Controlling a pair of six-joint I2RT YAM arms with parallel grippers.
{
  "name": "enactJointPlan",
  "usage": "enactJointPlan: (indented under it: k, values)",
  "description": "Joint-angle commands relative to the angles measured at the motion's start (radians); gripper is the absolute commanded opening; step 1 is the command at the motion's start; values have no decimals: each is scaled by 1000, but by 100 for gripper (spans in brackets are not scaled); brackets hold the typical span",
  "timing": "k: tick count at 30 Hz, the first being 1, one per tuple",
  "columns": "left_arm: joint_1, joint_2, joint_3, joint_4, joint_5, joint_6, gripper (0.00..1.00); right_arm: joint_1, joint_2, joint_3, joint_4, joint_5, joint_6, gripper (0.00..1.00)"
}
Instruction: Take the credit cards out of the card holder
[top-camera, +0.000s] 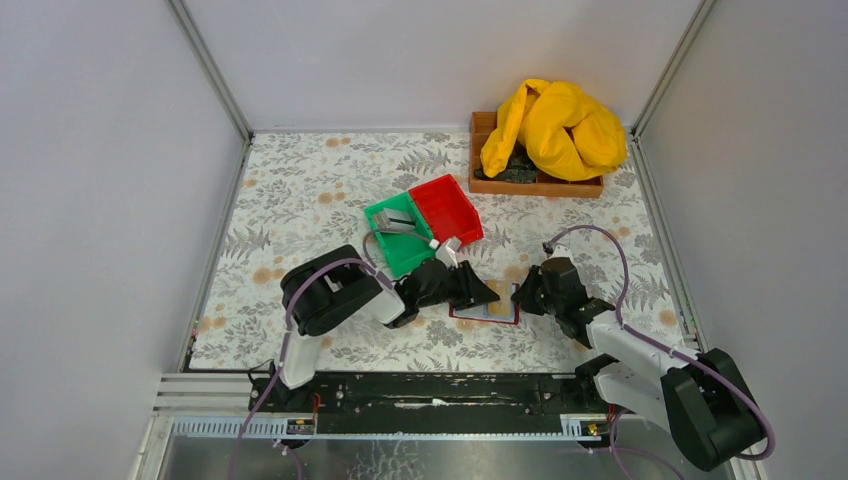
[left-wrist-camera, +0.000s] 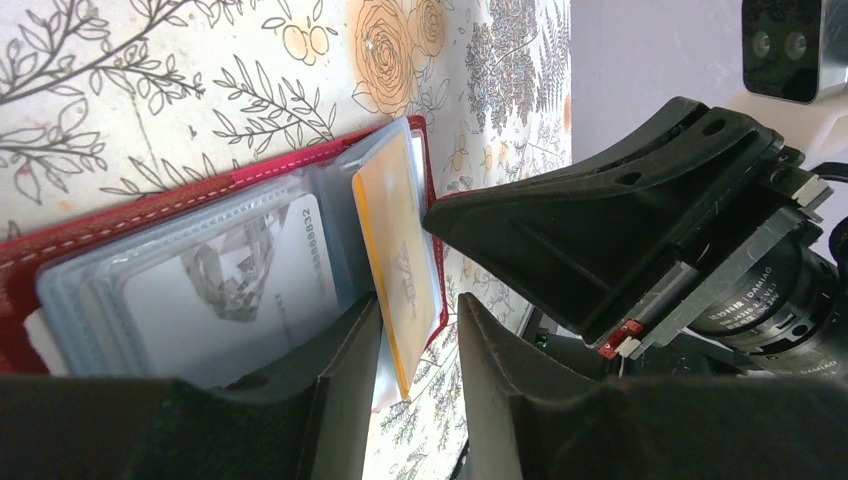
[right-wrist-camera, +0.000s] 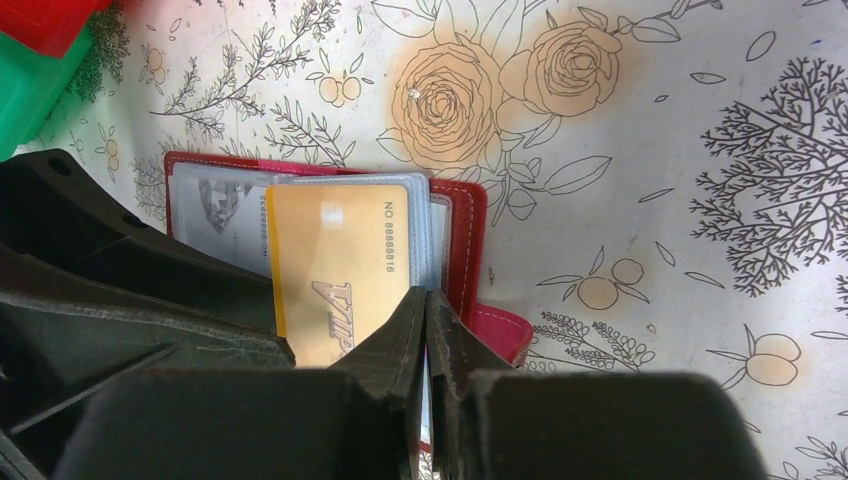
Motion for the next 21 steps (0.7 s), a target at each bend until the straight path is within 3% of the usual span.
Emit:
enactJointPlan:
  k: [1,12,21]
  values:
    - [12,-35,-30,82,12,4,41,-2,22,4,-46,-12,-10,8]
    - [21,-32,-49,99,10,-11,23,-3,26,5,-45,-13,-10,8]
    - [29,-17,-67,129,19,-31,18,-3,29,6,-45,-13,-10,8]
